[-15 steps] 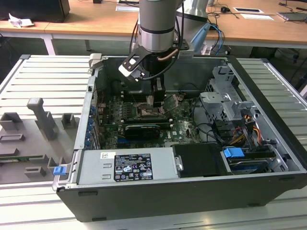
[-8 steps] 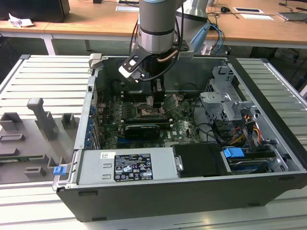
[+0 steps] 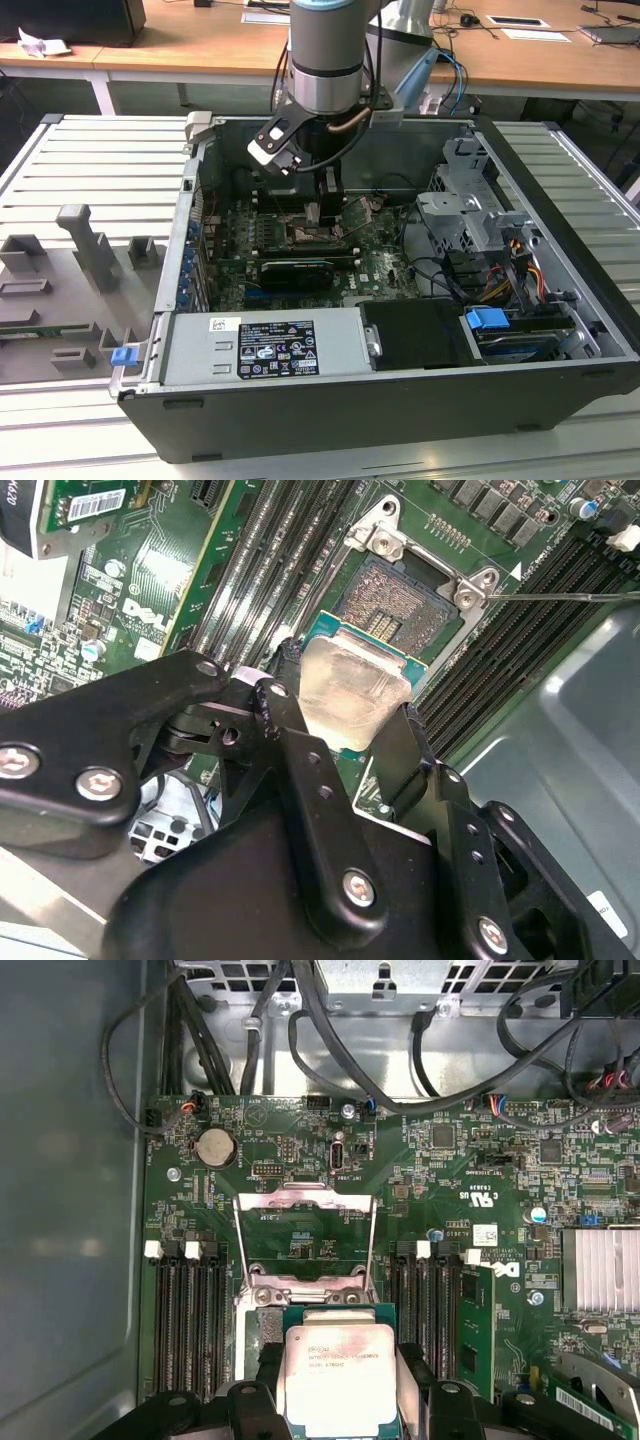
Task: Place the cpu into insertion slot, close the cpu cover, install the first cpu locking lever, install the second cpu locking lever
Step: 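Place the cpu into insertion slot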
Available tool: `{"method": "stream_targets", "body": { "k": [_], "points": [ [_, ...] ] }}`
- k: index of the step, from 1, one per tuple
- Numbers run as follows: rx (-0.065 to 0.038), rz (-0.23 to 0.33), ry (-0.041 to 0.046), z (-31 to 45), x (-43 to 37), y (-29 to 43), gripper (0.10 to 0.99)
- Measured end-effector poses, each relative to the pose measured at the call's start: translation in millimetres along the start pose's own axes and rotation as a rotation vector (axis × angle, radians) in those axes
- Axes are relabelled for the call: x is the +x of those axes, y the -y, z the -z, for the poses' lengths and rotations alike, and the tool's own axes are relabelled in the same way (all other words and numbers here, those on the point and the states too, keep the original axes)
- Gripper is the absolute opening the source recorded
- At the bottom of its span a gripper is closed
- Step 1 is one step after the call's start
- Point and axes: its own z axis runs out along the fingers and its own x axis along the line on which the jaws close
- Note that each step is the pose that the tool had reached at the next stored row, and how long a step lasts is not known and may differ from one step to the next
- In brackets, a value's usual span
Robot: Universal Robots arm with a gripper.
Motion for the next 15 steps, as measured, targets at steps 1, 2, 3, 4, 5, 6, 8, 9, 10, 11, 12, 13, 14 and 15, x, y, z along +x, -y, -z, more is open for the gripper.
{"method": "stream_targets", "body": {
  "k": [1,2,3,4,5,6,8,9,10,11,12,13,14,15],
  "points": [
    [0.000,0.000,0.0001,-0.3,0.0,0.0,0.529],
    [0.000,0.000,0.0000,-0.6,0.0,0.0,0.529],
    [0.000,0.000,0.0000,-1.0,0.0,0.1,0.529],
    [0.000,0.000,0.0001,-1.6,0.0,0.1,0.529],
    [0.000,0.000,0.0000,-2.0,0.0,0.1,0.529],
    [0.000,0.000,0.0001,-2.3,-0.1,0.2,0.529],
    [0.000,0.000,0.0000,-3.5,-0.1,0.2,0.529],
    [0.000,0.000,0.0000,-4.0,-0.1,0.3,0.529],
    [0.000,0.000,0.0001,-4.8,-0.1,0.3,0.529],
    [0.000,0.000,0.0000,-5.7,0.0,0.5,0.529],
    [0.000,0.000,0.0001,-6.2,0.1,0.7,0.529],
    [0.000,0.000,0.0002,-7.2,0.6,0.8,0.529],
    [0.000,0.000,0.0002,-8.6,1.5,0.8,0.529],
    [0.000,0.000,0.0001,-9.5,2.6,0.9,0.529]
  ]
}}
